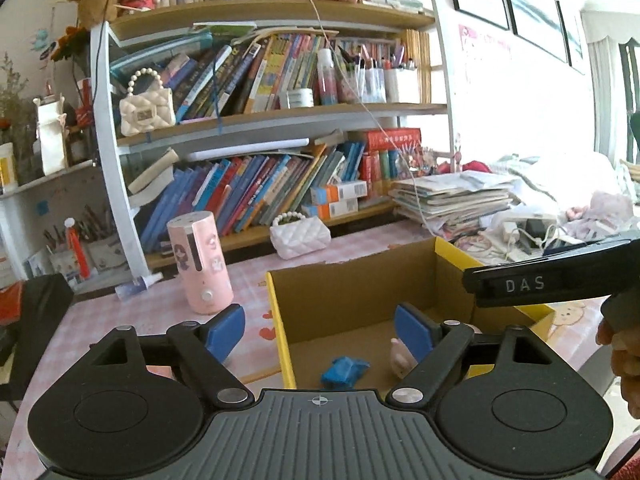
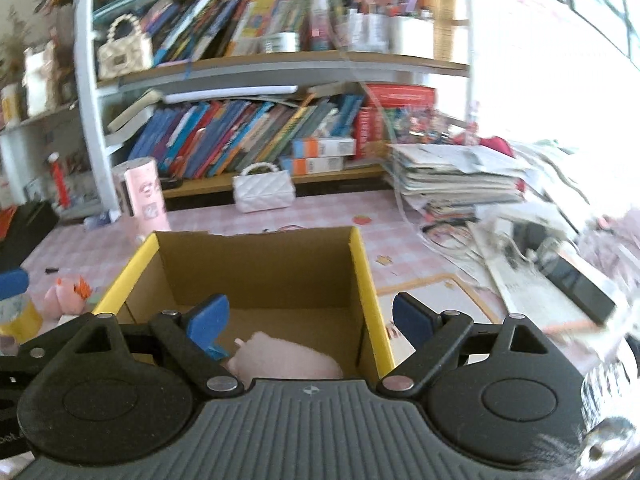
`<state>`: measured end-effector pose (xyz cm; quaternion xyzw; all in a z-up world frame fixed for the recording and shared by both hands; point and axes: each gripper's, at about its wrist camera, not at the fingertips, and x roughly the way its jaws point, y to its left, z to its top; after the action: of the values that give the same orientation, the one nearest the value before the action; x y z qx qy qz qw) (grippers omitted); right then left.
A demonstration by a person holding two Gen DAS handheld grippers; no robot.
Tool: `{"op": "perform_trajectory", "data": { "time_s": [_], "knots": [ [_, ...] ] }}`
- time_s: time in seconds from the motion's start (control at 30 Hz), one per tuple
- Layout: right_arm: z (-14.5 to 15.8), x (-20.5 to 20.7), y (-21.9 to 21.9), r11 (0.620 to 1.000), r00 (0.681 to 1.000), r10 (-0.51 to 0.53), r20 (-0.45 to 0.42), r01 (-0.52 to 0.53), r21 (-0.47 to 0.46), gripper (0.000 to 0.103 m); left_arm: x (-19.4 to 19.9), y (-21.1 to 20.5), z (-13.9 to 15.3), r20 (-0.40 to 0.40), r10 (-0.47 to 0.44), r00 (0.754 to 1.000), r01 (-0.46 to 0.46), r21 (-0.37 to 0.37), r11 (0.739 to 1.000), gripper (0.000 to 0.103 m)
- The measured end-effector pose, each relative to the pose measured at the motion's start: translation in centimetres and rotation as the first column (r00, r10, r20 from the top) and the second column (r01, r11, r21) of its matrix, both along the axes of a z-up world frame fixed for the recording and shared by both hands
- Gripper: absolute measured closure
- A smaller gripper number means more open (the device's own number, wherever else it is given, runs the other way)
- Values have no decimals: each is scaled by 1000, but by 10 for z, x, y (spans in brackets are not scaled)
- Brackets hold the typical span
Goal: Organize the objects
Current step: 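Lift both open grippers out of the box and back over the table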
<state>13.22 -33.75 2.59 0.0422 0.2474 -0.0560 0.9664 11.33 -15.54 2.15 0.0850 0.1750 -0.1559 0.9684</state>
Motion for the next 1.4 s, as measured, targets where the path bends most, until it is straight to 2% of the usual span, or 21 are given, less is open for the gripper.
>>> {"op": "perform_trajectory", "data": {
  "time_s": [0.2,0.37,0.47,0.57,0.63,0.83,1.1,1.4],
  "knots": [
    [-5,-33,12,994,995,-98,-18,99,37,14,-27,24,-6,-28,-20,999,20,-8,1000,17],
    [-21,-56,30,985,981,-148,-124,158,71,14,-42,50,-21,-142,8,990,-8,-3,1000,17],
    [-33,-70,48,985,971,-153,-184,165,52,14,-52,66,-30,-208,30,978,-29,11,1000,17],
    [-42,-85,67,989,965,-137,-224,147,27,12,-62,80,-38,-252,49,966,-42,33,999,14],
    [-45,-93,78,991,965,-122,-233,131,25,9,-69,87,-41,-265,54,963,-44,43,998,13],
    [-56,-113,106,994,956,-87,-280,102,38,7,-89,105,-49,-298,58,953,-39,70,997,12],
    [-66,-130,138,997,952,-22,-305,43,62,7,-106,129,-52,-311,88,946,-62,90,994,12],
    [-67,-130,175,997,938,75,-338,-61,54,7,-115,166,-47,-304,170,938,-152,81,985,12]
  ]
}}
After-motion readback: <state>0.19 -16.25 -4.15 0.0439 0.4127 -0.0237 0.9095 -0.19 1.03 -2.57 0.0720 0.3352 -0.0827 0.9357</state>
